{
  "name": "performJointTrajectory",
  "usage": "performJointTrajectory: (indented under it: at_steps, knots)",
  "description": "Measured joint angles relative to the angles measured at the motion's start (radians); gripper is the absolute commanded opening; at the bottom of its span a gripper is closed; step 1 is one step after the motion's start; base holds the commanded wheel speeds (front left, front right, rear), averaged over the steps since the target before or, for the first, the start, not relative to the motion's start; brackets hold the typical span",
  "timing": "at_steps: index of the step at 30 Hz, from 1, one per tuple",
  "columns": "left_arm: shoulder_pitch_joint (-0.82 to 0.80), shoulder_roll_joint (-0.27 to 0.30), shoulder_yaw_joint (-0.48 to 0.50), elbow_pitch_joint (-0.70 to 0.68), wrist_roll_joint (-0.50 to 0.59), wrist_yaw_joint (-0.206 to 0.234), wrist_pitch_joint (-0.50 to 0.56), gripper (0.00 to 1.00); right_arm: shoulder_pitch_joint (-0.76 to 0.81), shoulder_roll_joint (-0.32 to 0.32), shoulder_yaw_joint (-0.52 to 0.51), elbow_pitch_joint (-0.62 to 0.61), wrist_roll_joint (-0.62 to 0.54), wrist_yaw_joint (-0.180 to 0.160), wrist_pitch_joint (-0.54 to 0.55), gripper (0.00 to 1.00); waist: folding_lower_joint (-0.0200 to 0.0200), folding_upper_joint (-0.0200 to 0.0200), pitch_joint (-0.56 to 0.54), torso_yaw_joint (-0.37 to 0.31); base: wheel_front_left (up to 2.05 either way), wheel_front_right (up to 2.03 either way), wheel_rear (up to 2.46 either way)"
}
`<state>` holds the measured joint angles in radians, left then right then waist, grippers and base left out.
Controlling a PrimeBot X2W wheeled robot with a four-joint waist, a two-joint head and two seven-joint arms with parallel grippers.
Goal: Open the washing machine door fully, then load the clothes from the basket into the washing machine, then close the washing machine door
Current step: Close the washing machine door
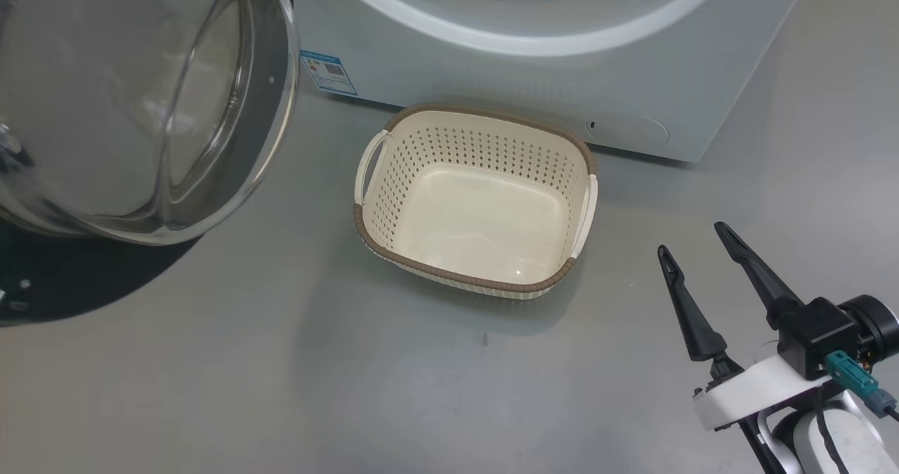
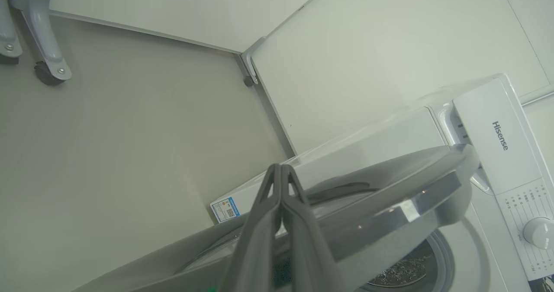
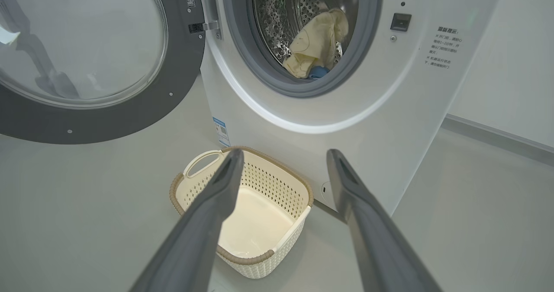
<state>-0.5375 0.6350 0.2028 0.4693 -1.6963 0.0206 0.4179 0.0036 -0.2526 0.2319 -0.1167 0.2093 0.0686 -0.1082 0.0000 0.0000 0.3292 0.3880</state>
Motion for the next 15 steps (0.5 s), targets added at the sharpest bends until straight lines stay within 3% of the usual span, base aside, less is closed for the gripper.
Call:
performJointTrajectory:
  at_steps: [7,15]
  knots:
    - [0.023,-0.056,-0.028,-0.045,-0.046,-0.05,0.092,0.0,0.001,0.008,0.006,0.005,0.001,-0.002,-0.011,1.0,0.0,0.0,-0.015,0.0,0.0,0.0,0.0]
    - [0.082,-0.052,-0.016,-0.095,-0.096,-0.098,0.165,0.0,0.006,0.03,0.001,0.02,0.011,-0.011,-0.03,1.0,0.0,0.0,-0.037,-0.005,0.0,0.0,0.0]
